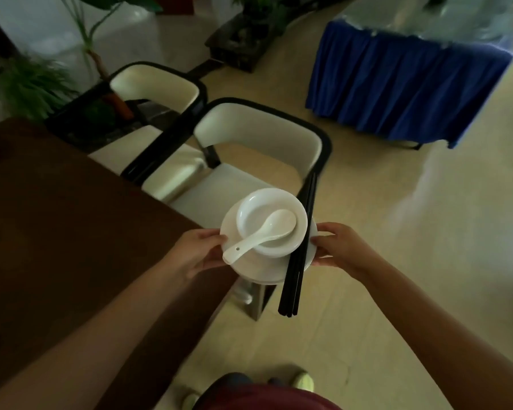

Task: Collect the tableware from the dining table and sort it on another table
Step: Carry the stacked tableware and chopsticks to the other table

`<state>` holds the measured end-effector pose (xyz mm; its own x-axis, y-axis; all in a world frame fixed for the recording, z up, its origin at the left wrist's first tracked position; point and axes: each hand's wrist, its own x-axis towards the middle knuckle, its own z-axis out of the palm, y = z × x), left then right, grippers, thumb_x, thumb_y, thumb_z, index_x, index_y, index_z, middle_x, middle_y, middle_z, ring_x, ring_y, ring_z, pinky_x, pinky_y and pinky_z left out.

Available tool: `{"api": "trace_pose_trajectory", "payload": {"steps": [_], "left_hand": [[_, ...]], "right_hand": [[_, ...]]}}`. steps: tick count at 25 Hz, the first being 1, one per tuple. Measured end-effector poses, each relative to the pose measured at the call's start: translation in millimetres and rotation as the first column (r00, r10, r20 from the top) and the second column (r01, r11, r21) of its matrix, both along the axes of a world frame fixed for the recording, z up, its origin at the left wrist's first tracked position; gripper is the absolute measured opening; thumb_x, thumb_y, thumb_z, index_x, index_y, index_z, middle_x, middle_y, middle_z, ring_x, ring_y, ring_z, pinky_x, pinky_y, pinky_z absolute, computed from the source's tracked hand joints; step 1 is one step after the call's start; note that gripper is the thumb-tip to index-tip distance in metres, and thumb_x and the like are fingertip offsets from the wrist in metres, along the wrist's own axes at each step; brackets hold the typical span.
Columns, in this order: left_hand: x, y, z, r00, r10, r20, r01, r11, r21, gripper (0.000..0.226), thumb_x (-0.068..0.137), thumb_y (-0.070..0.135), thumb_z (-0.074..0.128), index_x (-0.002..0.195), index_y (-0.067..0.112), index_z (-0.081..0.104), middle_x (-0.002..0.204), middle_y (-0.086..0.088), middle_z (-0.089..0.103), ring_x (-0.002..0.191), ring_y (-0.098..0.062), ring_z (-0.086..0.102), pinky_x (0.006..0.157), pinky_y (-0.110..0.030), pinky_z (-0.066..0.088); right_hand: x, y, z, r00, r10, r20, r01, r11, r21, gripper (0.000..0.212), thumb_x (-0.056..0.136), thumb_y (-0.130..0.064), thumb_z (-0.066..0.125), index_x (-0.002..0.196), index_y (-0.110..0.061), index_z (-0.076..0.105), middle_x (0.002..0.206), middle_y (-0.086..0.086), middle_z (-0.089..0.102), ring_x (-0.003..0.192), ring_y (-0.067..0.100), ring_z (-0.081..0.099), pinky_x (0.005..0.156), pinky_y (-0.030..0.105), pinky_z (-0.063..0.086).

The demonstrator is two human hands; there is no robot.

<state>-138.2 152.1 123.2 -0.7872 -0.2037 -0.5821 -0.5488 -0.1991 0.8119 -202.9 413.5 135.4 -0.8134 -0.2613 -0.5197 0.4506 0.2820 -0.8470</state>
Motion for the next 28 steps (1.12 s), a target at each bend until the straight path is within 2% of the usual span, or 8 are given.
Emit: {"api": "trace_pose_trajectory", "payload": {"steps": [3,6,10,15,21,26,28], "left_hand": [[-40,66,-5,0.997,-0.081,-0.001,0.081,0.996,0.02,0.019,0.088,0.002,0.056,0.105,0.004,0.063,0.059,-0.004,0.072,0.049,-0.013,0.067,0.042,-0.021,0.051],[-81,126,-8,0.988,-0.156,0.018,0.155,0.988,0.024,0.013,0.088,0.003,0.056,0.096,0.009,0.065,0.057,-0.002,0.072,0.051,-0.012,0.068,0.045,-0.022,0.053],[-145,193,-9,0.962,-0.272,0.024,0.272,0.962,0.007,0.014,0.088,0.002,0.057,0.101,0.003,0.063,0.059,-0.003,0.072,0.052,-0.015,0.069,0.046,-0.024,0.054],[-237,267,-8,0.908,-0.42,0.015,0.419,0.907,0.032,0.02,0.087,0.004,0.059,0.106,0.0,0.062,0.077,-0.009,0.073,0.062,-0.019,0.071,0.051,-0.028,0.057],[-359,366,15,0.842,-0.539,-0.002,0.538,0.84,0.063,0.02,0.089,0.0,0.055,0.108,-0.003,0.061,0.075,-0.011,0.072,0.057,-0.018,0.07,0.049,-0.026,0.056],[-458,457,30,0.803,-0.596,0.003,0.596,0.802,0.043,0.026,0.088,-0.002,0.055,0.114,-0.003,0.056,0.084,-0.014,0.066,0.051,-0.015,0.068,0.048,-0.025,0.056],[-495,495,28,0.798,-0.602,0.004,0.601,0.798,0.039,0.024,0.088,-0.002,0.055,0.112,-0.002,0.056,0.08,-0.013,0.066,0.049,-0.015,0.067,0.047,-0.025,0.056]], "right_hand": [[-23,71,9,0.998,-0.057,0.005,0.057,0.998,0.003,0.023,0.086,0.001,0.053,0.107,-0.008,0.056,0.078,0.014,0.066,0.058,0.016,0.068,0.05,0.026,0.057],[-45,135,14,0.994,-0.112,0.005,0.112,0.994,0.018,0.022,0.086,0.0,0.053,0.106,-0.008,0.056,0.08,0.013,0.067,0.062,0.018,0.069,0.054,0.028,0.058],[-75,204,15,0.976,-0.218,0.002,0.218,0.976,0.024,0.02,0.087,0.0,0.053,0.106,-0.008,0.056,0.081,0.013,0.066,0.069,0.022,0.068,0.058,0.03,0.059],[-126,278,11,0.931,-0.365,0.001,0.365,0.931,0.021,0.018,0.088,0.0,0.051,0.105,-0.007,0.055,0.077,0.013,0.065,0.064,0.019,0.066,0.055,0.027,0.059],[-215,366,23,0.859,-0.511,-0.013,0.511,0.859,0.02,0.022,0.087,0.0,0.051,0.108,-0.004,0.057,0.074,0.012,0.064,0.059,0.017,0.064,0.061,0.031,0.06],[-293,447,25,0.821,-0.571,-0.011,0.571,0.821,-0.004,0.024,0.087,0.0,0.051,0.11,-0.002,0.058,0.071,0.011,0.064,0.054,0.014,0.064,0.061,0.031,0.059],[-325,482,21,0.814,-0.58,-0.011,0.58,0.815,-0.01,0.024,0.087,0.0,0.05,0.11,-0.002,0.058,0.073,0.012,0.063,0.057,0.016,0.064,0.063,0.032,0.059]]}}
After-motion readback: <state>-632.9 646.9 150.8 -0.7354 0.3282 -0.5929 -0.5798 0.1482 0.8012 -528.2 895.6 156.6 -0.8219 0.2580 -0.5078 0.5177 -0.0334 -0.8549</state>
